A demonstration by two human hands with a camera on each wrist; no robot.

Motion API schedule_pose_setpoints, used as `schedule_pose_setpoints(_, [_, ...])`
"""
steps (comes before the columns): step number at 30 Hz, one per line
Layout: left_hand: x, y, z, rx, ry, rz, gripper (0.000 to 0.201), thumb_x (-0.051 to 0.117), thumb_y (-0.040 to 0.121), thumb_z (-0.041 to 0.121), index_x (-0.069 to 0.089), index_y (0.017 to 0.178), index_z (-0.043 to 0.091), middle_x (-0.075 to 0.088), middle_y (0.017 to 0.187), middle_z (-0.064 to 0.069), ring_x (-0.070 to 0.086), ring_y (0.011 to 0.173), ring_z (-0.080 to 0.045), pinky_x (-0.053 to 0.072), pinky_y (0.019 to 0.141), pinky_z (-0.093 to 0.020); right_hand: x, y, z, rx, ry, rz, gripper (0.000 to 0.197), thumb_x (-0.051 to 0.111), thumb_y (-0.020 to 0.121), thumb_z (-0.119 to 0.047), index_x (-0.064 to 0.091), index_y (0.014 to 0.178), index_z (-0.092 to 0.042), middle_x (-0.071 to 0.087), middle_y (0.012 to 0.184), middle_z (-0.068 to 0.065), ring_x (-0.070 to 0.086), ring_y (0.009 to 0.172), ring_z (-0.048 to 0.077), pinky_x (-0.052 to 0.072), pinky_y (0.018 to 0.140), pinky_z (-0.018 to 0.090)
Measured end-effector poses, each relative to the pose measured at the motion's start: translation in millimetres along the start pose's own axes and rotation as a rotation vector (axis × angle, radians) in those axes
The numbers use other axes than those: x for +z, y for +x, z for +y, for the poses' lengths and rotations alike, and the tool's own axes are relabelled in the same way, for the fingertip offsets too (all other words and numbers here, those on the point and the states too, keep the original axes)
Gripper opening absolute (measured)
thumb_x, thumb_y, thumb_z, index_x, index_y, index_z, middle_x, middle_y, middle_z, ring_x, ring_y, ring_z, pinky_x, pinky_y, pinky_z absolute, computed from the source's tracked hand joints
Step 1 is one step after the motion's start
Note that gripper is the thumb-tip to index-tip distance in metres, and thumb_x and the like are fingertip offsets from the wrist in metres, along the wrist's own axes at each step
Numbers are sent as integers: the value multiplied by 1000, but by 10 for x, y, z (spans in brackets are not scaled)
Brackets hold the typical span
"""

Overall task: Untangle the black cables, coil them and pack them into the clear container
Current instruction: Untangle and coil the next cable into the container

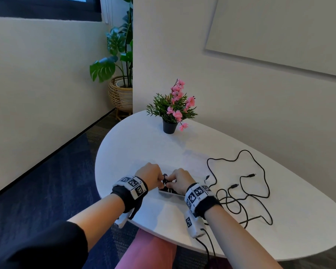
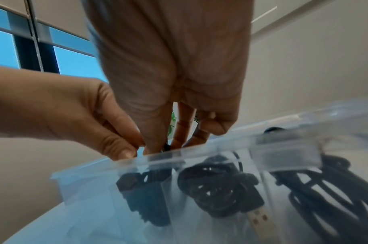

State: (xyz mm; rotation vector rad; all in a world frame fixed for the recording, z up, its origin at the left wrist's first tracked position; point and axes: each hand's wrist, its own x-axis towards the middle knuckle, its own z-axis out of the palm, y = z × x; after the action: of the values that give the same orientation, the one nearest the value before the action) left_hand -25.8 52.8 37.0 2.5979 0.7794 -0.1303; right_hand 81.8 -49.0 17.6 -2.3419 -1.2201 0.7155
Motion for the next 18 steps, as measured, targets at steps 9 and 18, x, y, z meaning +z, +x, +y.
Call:
schedule_pose_setpoints(9, [-41,31,23,-44,21,63,31,82,66,37,72,92,25,68,99,-1,62,90,-19,49,70,-27,-85,-83,-38,21,-148,-42,21,66,83,-33,72,103,-33,71,97,0,59,87,23,44,73,30])
schedule_pose_setpoints(18, [110,-125,-23,121,23,95,46,65,83,41,57,123,20,47,132,4,51,114,-14,45,94,-30,-356,-403,109,-10,38,58,37,51,94,-28,58,125,-9,59,129,6,56,114,22,37,91,24])
